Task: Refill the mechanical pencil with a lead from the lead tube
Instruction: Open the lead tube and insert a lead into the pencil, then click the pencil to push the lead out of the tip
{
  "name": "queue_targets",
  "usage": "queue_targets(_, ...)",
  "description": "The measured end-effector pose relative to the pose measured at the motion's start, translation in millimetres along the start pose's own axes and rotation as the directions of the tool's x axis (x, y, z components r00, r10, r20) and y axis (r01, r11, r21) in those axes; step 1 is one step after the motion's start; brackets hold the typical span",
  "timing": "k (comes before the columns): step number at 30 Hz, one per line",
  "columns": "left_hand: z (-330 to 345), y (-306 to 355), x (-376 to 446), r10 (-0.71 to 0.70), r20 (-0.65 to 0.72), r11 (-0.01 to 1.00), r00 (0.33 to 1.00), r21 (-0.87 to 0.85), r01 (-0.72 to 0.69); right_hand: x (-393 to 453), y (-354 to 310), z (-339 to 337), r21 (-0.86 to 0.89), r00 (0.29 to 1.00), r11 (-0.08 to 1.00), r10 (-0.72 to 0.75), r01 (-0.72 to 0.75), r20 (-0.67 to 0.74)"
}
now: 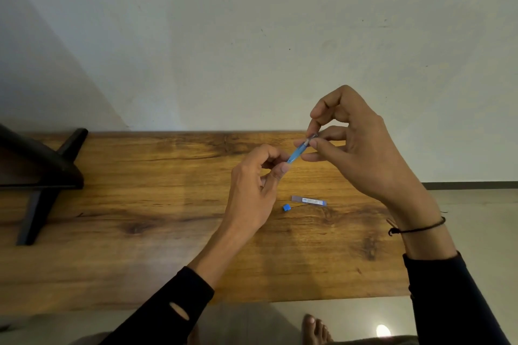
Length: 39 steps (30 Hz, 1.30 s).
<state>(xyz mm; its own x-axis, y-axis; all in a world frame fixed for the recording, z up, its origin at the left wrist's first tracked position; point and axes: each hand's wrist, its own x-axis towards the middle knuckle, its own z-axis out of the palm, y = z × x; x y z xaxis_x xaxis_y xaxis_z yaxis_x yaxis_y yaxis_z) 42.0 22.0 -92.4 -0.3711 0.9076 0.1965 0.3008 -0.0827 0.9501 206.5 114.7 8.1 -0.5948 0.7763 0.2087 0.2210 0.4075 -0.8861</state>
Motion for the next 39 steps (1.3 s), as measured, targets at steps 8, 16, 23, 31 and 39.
queue_targets(8, -2.3, -0.3, -0.4, 0.056, -0.007, 0.995, 0.998, 0.087, -0.055, 0.2, 0.8, -0.7, -0.157, 1.000, 0.988, -0.003, 0.005, 0.013)
queue_targets(16, -5.4, 1.5, 1.8, 0.092, -0.020, 0.994, 0.996, 0.061, -0.090, 3.2, 12.2, 2.8, 0.042, 0.996, 0.997, 0.067, -0.065, -0.058)
queue_targets(23, -4.5, 14.0, 6.6, -0.006, -0.007, 0.985, 1.000, -0.173, 0.005, 4.3, 18.9, 30.0, 0.191, 0.996, 0.978, 0.092, -0.087, -0.013)
queue_targets(31, -9.7, 36.8, 7.2, -0.096, -0.095, 0.937, 0.991, -0.344, 0.058, 5.8, -22.2, 23.0, 0.692, 0.969, 0.722, 0.191, -0.030, -0.158)
queue_targets(39, -32.5, 86.2, 21.0, -0.114, -0.261, 0.938, 0.959, -0.346, 0.017, 1.0, -111.7, -21.0, 0.827, 0.928, 0.560, 0.326, -0.037, -0.180)
